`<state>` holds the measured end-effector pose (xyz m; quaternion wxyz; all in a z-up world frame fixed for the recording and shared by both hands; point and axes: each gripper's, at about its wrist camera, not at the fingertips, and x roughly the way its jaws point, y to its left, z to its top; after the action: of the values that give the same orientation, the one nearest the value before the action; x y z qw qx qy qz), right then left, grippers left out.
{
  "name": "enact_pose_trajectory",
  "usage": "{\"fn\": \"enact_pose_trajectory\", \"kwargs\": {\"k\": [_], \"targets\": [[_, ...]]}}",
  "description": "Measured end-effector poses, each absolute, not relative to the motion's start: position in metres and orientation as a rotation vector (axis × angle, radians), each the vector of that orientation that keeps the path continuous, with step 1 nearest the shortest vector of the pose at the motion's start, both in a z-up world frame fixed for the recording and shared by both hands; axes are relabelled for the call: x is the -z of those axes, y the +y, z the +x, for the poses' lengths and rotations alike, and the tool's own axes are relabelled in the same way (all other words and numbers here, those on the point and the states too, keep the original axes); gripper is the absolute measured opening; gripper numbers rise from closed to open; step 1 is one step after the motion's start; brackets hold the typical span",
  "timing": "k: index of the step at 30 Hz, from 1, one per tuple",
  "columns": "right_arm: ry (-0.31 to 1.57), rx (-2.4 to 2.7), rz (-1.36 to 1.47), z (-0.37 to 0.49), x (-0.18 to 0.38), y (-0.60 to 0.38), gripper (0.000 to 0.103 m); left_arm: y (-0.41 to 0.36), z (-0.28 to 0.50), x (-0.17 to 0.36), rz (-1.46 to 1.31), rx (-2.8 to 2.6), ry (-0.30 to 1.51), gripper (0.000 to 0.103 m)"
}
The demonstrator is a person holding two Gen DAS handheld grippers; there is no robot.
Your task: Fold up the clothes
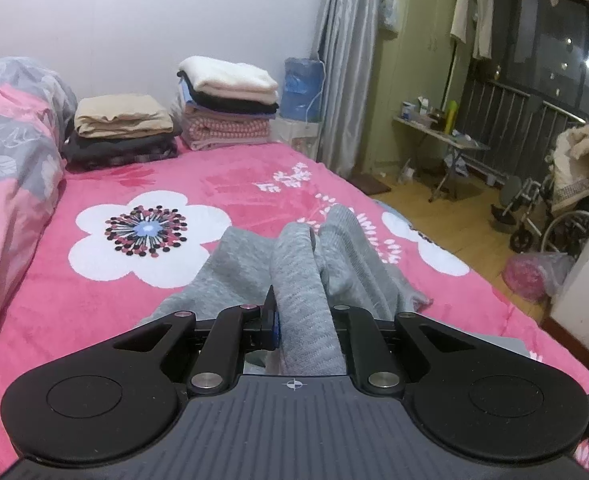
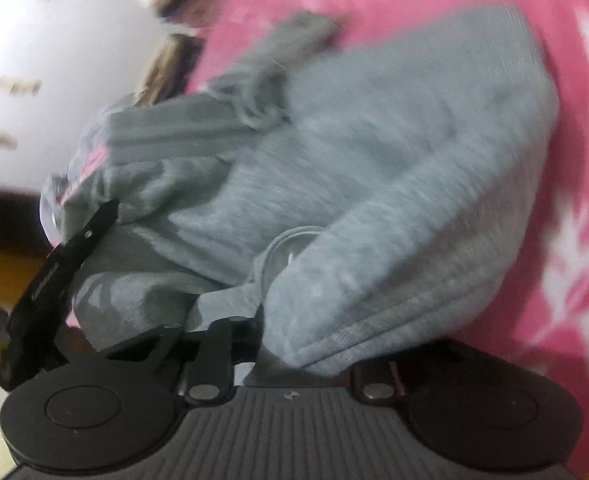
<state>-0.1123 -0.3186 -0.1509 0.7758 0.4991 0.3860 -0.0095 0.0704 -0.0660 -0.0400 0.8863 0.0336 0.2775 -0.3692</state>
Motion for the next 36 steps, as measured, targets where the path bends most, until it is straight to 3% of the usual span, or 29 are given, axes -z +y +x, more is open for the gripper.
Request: {"fn": "enact_pose_trajectory", "kwargs": {"k": [21,36], "targets": [[0.586,0.063,0.104,-0.060,-0.042,-0.280,0.014,0.011,0.080,-0.026,-0.142,0.610,0.291,0.011],[0.531,0.082,-0.119,0.135,-0.035,-0.301,0.013,-0.017,0.210,-0.008,-0.016,0.442,0.275,0.011]]}}
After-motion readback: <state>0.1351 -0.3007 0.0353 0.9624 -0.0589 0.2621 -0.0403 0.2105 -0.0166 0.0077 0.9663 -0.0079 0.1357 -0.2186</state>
